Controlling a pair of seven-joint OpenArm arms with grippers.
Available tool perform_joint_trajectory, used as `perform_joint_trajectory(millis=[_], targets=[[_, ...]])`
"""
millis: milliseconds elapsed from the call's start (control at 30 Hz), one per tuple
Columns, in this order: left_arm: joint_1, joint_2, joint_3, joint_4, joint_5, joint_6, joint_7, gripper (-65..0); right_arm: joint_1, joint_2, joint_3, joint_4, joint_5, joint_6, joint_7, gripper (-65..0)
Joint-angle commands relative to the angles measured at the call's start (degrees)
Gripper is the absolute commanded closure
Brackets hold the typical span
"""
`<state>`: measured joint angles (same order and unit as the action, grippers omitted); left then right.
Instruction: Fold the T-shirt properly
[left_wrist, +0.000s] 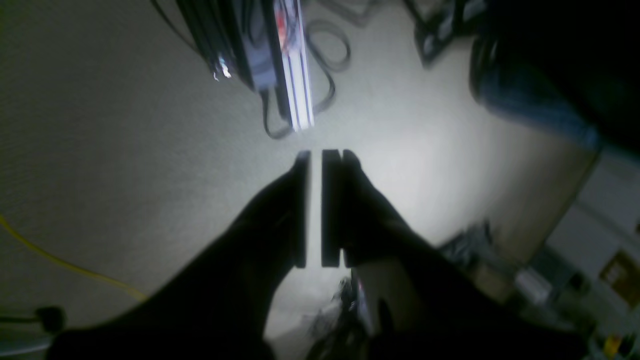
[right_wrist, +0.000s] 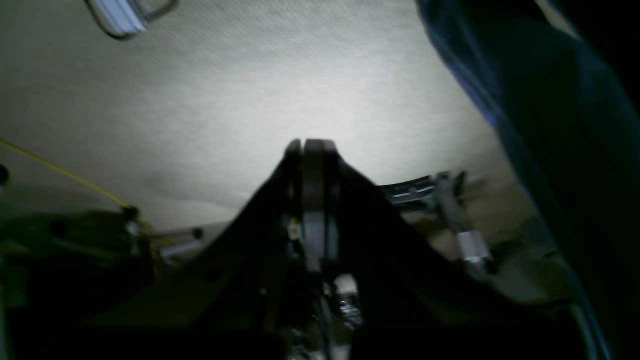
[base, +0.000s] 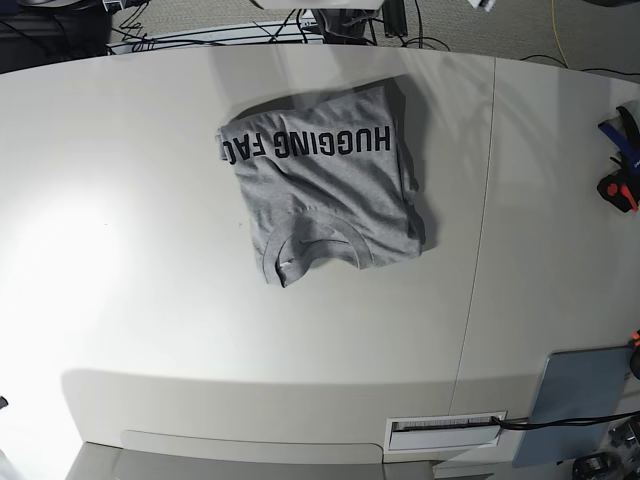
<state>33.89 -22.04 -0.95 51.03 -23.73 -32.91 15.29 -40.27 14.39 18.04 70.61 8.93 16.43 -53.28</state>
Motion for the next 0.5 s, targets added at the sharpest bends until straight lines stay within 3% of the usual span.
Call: perform_joint_trajectory(millis=[0,367,467], targets=[[-0.7,-0.1,-0.1,-1.8,-0.2,-0.6,-0.9,-3.9,0.5,0.9,0.4,-2.4,-0.4,0.8,1.1,0.0],[-14.1,4.0,-0.1,-14.4,-0.2,0.4,-1.8,-3.9,14.2,0.5,0.4,-25.4,-0.4,1.3,11.8,0.0],[-16.7,5.3,-0.1,-15.5,1.4,3.4,-1.8,-3.9,16.4,0.5,0.4,-27.9,-0.4,1.3,16.7,0.0]])
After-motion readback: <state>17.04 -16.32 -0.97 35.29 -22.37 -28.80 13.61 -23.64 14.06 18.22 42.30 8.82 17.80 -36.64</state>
